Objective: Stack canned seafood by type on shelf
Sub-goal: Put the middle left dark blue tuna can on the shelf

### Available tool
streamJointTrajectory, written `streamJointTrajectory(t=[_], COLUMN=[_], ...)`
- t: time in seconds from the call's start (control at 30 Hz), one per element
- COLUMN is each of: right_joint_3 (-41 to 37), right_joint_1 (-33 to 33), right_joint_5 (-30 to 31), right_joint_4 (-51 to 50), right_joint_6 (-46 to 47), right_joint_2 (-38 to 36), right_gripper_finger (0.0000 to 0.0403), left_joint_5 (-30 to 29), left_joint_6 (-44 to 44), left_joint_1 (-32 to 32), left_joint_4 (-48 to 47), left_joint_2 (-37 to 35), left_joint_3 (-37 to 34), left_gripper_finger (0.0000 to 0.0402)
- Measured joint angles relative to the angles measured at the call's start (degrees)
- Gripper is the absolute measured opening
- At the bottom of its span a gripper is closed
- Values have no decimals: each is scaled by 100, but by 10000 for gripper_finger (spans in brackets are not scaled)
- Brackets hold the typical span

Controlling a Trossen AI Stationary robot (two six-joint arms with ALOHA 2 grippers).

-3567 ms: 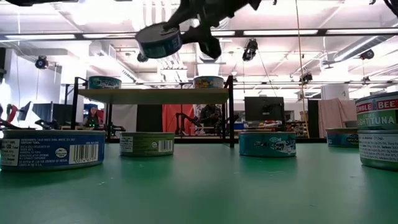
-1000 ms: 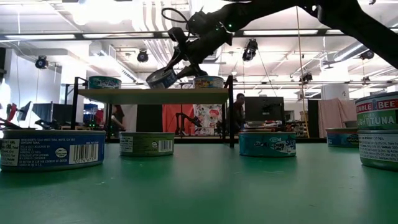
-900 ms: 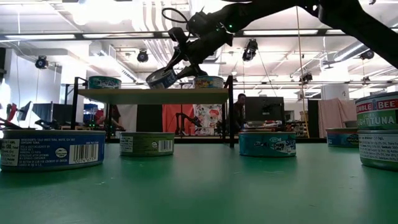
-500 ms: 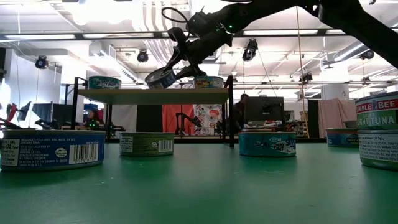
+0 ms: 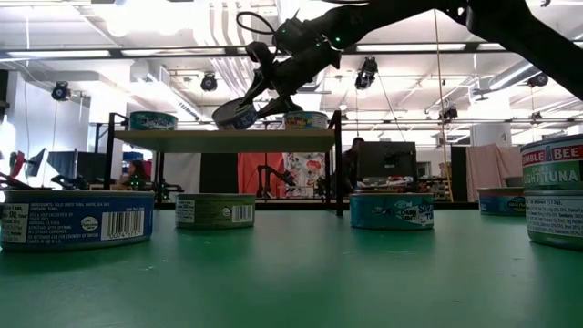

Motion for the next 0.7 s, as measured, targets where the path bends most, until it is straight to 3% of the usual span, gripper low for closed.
streamJointTrajectory(t=[0.23,0.7], right_joint_3=[-9,-9], right_joint_1=[0,0], right_joint_5=[39,-3], right_joint_4=[-42,-71], right_joint_6=[-2,-11], right_joint_2=[17,17], right_gripper_finger=[202,255], left_joint_5=[0,0], left_joint_6=[-20,-22], left_joint_1=[0,0], left_joint_4=[0,0], left_joint_2=[0,0], left_joint_3=[2,2], left_gripper_finger=[187,187])
